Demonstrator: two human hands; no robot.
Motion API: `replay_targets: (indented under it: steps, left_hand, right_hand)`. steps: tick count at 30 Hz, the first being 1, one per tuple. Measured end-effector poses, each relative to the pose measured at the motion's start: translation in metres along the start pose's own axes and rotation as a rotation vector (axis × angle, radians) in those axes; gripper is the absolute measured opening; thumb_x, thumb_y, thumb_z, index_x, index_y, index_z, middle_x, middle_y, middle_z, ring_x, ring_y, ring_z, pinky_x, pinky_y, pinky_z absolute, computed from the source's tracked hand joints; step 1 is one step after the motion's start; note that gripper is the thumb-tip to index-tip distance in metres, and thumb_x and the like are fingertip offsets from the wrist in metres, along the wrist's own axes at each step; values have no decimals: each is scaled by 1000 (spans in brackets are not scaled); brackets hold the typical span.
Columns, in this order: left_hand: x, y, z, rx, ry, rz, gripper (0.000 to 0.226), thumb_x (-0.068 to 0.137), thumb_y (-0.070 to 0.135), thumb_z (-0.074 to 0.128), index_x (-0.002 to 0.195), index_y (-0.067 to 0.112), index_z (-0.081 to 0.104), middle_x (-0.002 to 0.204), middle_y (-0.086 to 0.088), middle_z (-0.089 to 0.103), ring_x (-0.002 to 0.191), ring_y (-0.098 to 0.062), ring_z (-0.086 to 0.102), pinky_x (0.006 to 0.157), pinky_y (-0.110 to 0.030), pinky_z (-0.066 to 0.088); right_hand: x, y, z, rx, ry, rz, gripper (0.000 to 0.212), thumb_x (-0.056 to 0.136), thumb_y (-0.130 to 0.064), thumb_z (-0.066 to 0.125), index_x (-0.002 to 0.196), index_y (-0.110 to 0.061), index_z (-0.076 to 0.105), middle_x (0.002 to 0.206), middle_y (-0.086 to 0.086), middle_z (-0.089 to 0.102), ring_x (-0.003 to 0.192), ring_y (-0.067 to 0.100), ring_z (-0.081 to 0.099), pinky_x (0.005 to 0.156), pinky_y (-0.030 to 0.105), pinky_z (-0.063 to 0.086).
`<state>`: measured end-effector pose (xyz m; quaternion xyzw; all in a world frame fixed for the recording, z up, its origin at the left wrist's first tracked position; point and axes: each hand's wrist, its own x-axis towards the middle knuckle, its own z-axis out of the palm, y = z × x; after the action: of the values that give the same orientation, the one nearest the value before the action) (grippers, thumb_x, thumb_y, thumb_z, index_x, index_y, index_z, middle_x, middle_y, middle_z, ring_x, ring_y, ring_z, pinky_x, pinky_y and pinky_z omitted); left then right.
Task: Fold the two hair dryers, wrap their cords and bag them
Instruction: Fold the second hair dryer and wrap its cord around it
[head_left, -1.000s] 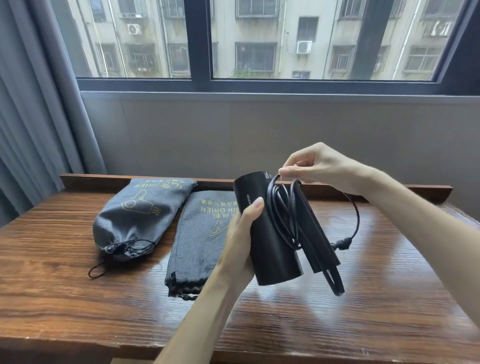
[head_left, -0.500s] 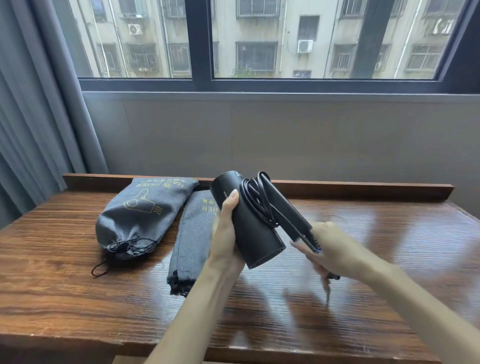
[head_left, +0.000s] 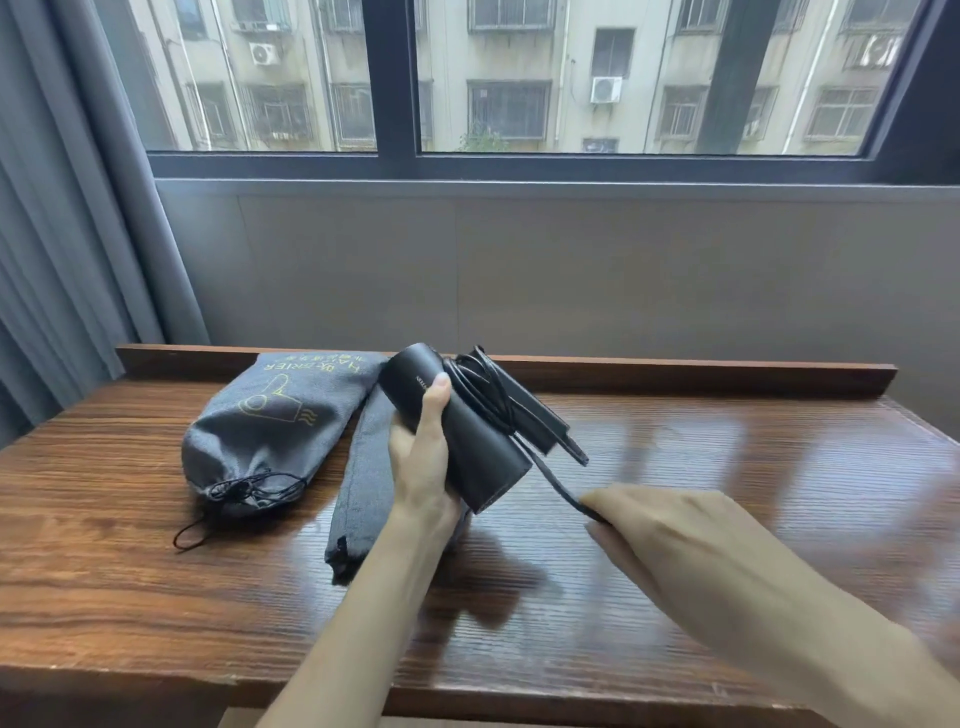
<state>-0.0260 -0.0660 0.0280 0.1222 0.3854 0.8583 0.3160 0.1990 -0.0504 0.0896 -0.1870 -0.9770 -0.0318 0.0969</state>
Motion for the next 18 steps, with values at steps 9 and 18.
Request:
replay_targets:
  steps: [9, 18]
  left_hand:
    - [-29, -7, 4, 354, -258, -53, 58, 67, 47, 83, 114, 18, 63, 115, -26, 65, 108, -50, 60, 85, -70, 48]
    - [-55, 5, 7, 404, -546, -215, 43, 82, 29, 65, 121, 10, 58, 104, -13, 69, 89, -27, 67, 77, -46, 57]
  right_hand:
    - [69, 17, -65, -23, -5, -176, 20, 82, -17, 49, 89, -23, 67, 83, -7, 66, 78, 15, 60, 70, 31, 50]
    - [100, 61, -60, 718, -346, -114, 8, 85, -9, 71, 88, -13, 76, 63, 7, 52, 49, 4, 42, 43, 13, 31]
